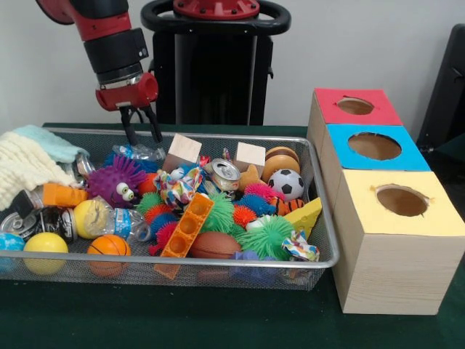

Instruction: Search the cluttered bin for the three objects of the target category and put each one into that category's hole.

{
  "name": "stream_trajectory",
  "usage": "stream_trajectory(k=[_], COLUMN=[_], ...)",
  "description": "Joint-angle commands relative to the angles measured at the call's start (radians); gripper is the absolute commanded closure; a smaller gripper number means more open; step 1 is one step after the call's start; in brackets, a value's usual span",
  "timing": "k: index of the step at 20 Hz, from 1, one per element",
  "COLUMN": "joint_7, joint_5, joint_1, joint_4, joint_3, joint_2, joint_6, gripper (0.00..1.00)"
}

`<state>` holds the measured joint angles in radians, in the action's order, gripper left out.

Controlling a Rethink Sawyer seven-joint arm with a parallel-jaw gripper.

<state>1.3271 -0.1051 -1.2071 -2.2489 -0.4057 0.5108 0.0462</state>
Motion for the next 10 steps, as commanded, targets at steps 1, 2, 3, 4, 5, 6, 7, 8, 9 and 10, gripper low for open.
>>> stream_trajectory(k=[1, 2, 3, 4, 5, 6, 7, 8, 9, 10], joint_7=[0.205, 0.203, 0.201, 0.197, 0.193, 0.183, 0.173, 0.145, 0.130, 0.087], joint_5=[0.059, 0.055, 0.054, 0.052, 0.050, 0.048, 0.046, 0.042, 0.037, 0.023], joint_1=[0.022, 0.021, 0.021, 0.022, 0.023, 0.031, 0.039, 0.051, 0.053, 0.058], joint_4=[0.177, 0.179, 0.184, 0.188, 0.191, 0.197, 0.203, 0.214, 0.219, 0.235], joint_3=[-0.013, -0.015, -0.016, -0.014, -0.012, -0.001, 0.010, 0.029, 0.035, 0.046], joint_2=[-0.004, -0.008, -0.011, -0.011, -0.010, -0.003, 0.004, 0.014, 0.018, 0.026], joint_6=[0.008, 0.012, 0.011, 0.010, 0.009, -0.002, -0.014, -0.059, -0.080, -0.140], gripper=[0.00, 0.00, 0.00, 0.00, 0.00, 0.00, 0.00, 0.00, 0.00, 0.00])
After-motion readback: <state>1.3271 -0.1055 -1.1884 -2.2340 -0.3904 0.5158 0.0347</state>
